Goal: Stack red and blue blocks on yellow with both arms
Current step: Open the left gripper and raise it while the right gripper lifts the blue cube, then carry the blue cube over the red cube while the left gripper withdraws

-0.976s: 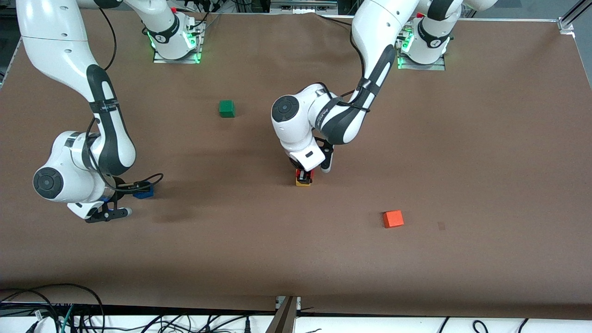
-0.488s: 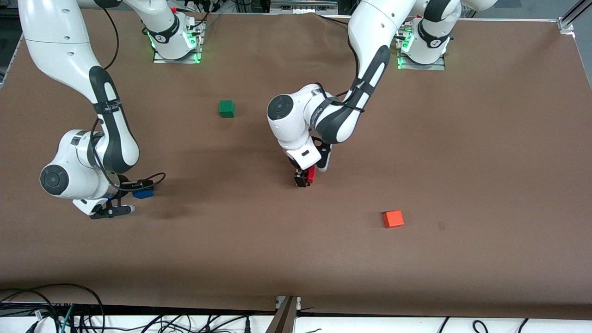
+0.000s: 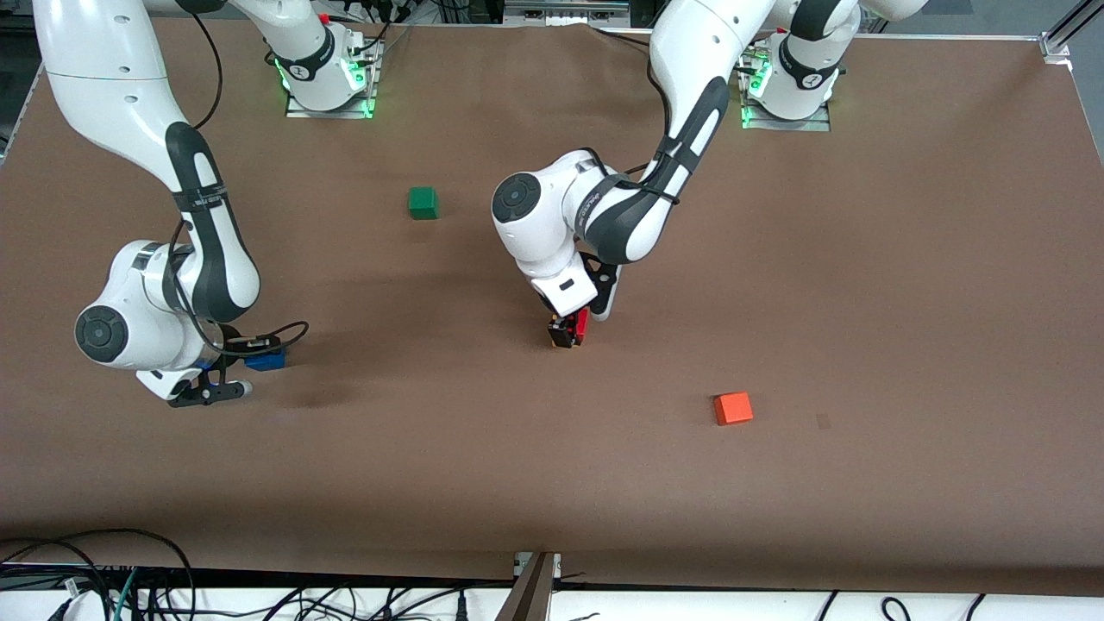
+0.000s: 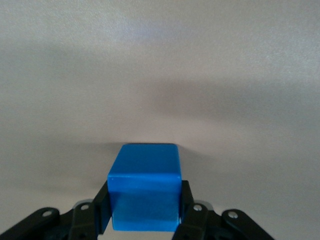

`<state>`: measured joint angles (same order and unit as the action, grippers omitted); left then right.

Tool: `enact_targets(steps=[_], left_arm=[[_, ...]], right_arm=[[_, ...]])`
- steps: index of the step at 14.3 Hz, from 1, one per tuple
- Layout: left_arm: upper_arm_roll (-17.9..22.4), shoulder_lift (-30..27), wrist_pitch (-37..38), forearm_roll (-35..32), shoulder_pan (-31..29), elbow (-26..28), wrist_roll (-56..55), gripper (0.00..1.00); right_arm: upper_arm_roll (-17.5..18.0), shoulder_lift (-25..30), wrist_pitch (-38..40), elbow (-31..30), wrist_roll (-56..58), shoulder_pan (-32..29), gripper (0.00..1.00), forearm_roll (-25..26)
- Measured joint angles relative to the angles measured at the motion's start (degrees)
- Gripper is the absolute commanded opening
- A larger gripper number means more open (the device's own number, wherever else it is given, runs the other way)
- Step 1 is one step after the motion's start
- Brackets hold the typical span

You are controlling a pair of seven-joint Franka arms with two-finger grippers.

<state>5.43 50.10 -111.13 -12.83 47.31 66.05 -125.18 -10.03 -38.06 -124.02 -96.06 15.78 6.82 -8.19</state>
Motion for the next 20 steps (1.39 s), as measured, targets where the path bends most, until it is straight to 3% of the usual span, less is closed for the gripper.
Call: enact_targets(steps=[6, 11, 13, 16, 20], left_arm=[[0.1, -1.2, 8.8, 5.4, -4.0, -13.4, 2.7, 1.00], [-1.1, -2.5, 13.6, 7.1, -4.2, -16.5, 6.5, 1.00], [-1.4, -5.0, 20.0, 11.1, -4.2, -17.6, 15.8, 1.00], [-1.4, -13.5, 37.4, 15.8, -5.0, -17.8, 33.8, 1.00], [-1.3, -22.6, 50.3, 20.3, -11.2, -16.1, 49.2, 1.00]], right_arm=[[0.3, 5.0, 8.0, 4.3, -0.7, 0.5, 0.16, -0.1], [0.8, 6.5, 17.7, 12.3, -8.0, 2.7, 0.16, -0.3], [0.9, 6.5, 20.0, 14.5, -12.3, 5.2, 0.16, -0.3], [1.0, 6.5, 20.4, 14.8, -17.4, 8.2, 0.16, -0.3], [1.2, 6.7, 21.2, 15.5, -25.6, 12.3, 0.16, -0.4]])
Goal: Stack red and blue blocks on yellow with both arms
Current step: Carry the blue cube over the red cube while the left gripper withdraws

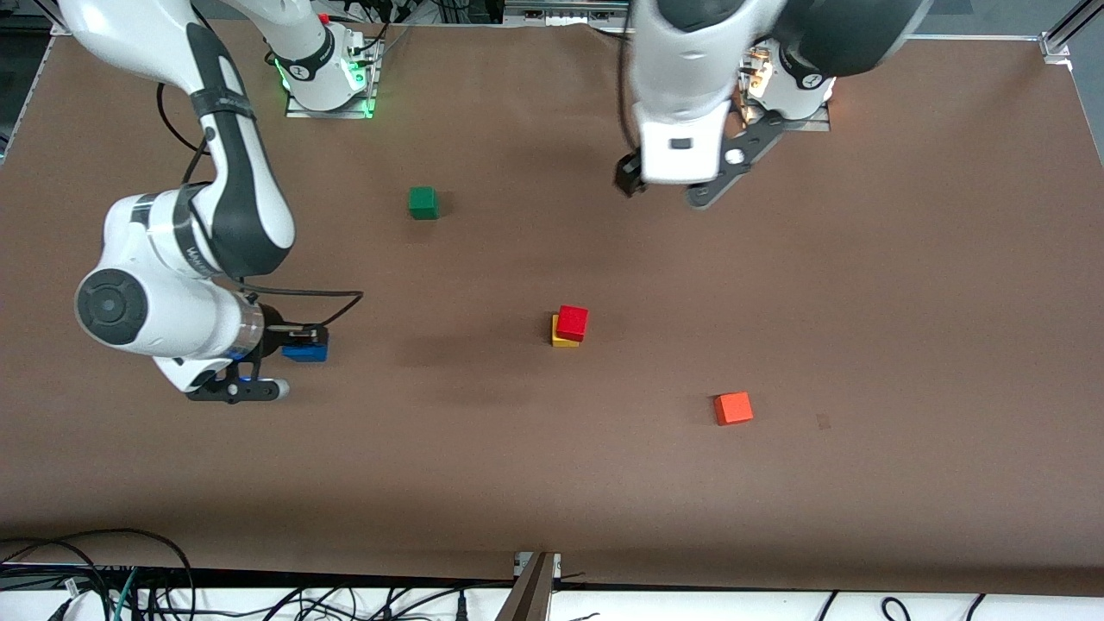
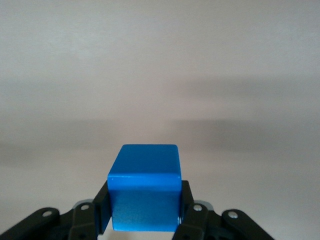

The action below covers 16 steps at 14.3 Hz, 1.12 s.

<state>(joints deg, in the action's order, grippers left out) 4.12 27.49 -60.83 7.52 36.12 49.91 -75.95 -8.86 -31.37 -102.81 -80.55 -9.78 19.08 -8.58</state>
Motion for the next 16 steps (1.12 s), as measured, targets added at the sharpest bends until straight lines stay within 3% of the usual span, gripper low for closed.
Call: enact_targets(steps=[3, 7, 11, 16], left_arm=[[0.1, -3.9, 3.3, 0.1, -3.6, 4.4, 11.0, 1.00], [0.3, -11.8, 3.4, -2.5, -7.8, 15.2, 26.8, 1.00], [0.5, -20.8, 3.3, -4.7, -18.1, 22.7, 43.7, 1.00], [-0.2, -22.1, -0.5, -6.3, -25.9, 26.2, 55.6, 1.00]], right_arm=[[0.1, 0.5, 0.2, 0.1, -7.7, 4.9, 0.16, -0.1], [0.2, 0.7, 0.0, 2.7, -18.2, 12.1, 0.16, -1.6], [0.3, 0.1, -3.7, 4.3, -26.1, 17.8, 0.16, -2.9], [0.3, -4.1, -11.7, 4.5, -36.9, 25.7, 0.16, -3.0]])
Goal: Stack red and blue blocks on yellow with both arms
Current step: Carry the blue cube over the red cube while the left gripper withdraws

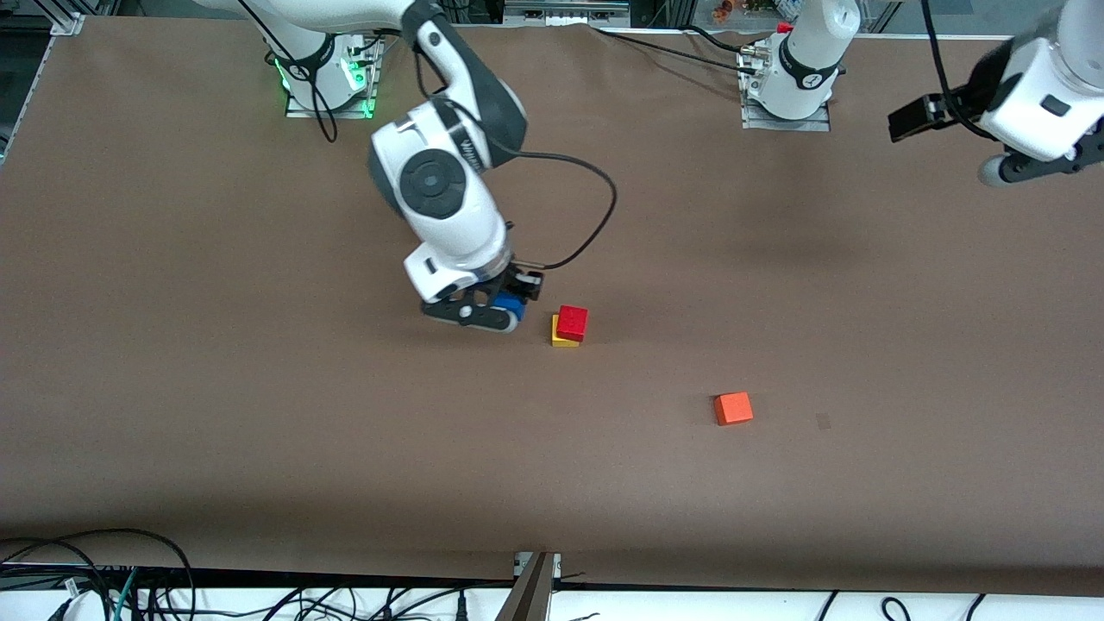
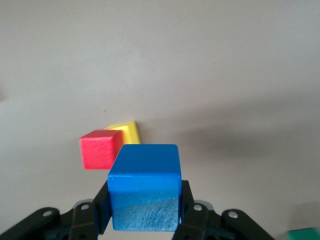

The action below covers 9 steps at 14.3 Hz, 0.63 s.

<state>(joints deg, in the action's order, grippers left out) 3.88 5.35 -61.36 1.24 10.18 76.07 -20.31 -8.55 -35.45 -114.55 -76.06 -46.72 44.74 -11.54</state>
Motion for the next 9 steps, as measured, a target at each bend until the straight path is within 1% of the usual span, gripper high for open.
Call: enact_targets(steps=[1, 4, 5, 7, 9], left_arm=[[-1.2, 0.0, -1.1, 0.0, -2.8, 0.5, 2.2, 1.00], [-8.8, 0.1, -5.5, -0.1, -15.6, 2.0, 8.6, 1.00], [-10.1, 0.2, -6.6, -0.1, -17.9, 2.6, 9.7, 1.00], [-10.9, 0.3, -8.5, -0.1, -18.4, 3.7, 10.5, 1.00], [-11.3, 0.5, -10.5, -0.1, -16.3, 4.9, 10.5, 1.00]], right_arm=[[0.0, -0.4, -0.7, 0.2, -1.7, 1.2, 0.16, 0.0], [0.0, -1.2, -1.2, 1.9, -5.6, 3.5, 0.16, 0.0], [-0.1, -1.8, -1.2, 3.0, -6.6, 3.9, 0.16, 0.0], [-0.1, -4.0, -1.2, 5.8, -7.7, 4.3, 0.16, 0.0], [-0.1, -6.4, -1.6, 8.4, -7.9, 4.4, 0.16, 0.0]])
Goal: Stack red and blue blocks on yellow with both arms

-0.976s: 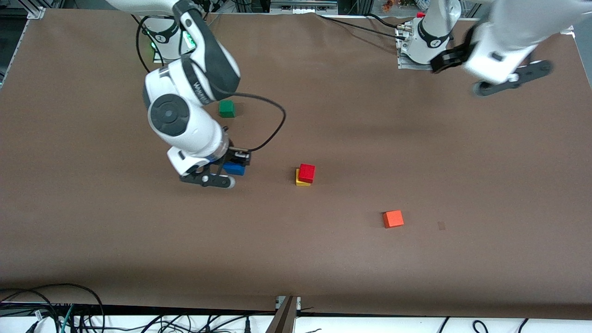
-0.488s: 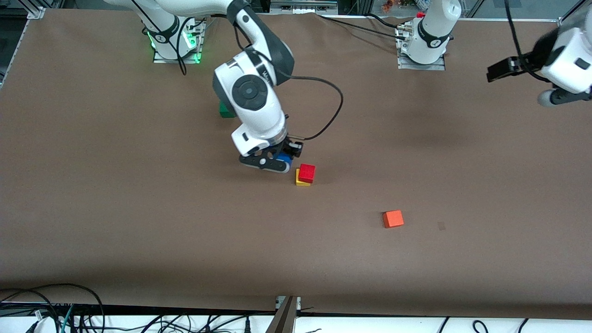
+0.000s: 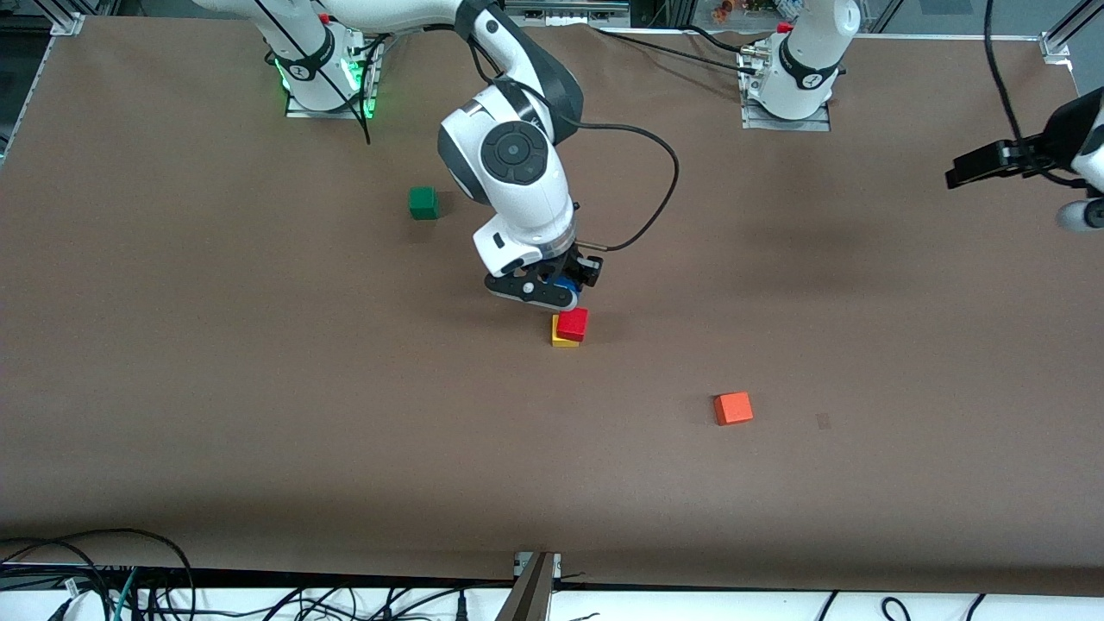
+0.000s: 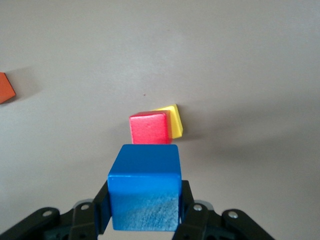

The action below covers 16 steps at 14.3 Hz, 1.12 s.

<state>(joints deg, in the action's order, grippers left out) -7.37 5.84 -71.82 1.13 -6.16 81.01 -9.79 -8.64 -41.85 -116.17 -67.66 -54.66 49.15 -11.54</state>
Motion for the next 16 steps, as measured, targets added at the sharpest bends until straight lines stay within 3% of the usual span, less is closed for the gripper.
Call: enact_targets(steps=[3, 6, 8, 13, 16], left_arm=[[0.5, 0.1, -2.0, 0.0, 2.7, 1.0, 0.8, 1.00], [7.8, -0.2, -2.6, 0.0, 8.9, 1.1, 4.8, 1.00], [10.1, -0.9, -2.7, 0.0, 10.3, 1.1, 6.0, 1.00], [10.0, -3.8, -2.7, 0.0, 10.8, 1.0, 6.0, 1.00], [9.8, -3.8, -4.0, 0.0, 10.8, 1.3, 6.0, 1.00]], right_arm=[[-0.4, -1.9, -1.0, 1.8, 0.0, 0.0, 0.16, 0.0], [-0.4, -2.4, -1.0, 2.0, 0.2, -0.1, 0.16, 0.0], [-0.4, -3.1, -1.0, 2.0, 0.2, -0.1, 0.16, -0.6], [-0.1, -5.1, -1.0, 2.3, 0.3, -0.9, 0.16, -6.6], [0.4, -5.1, -1.0, 2.5, 0.3, -1.8, 0.16, -7.5]])
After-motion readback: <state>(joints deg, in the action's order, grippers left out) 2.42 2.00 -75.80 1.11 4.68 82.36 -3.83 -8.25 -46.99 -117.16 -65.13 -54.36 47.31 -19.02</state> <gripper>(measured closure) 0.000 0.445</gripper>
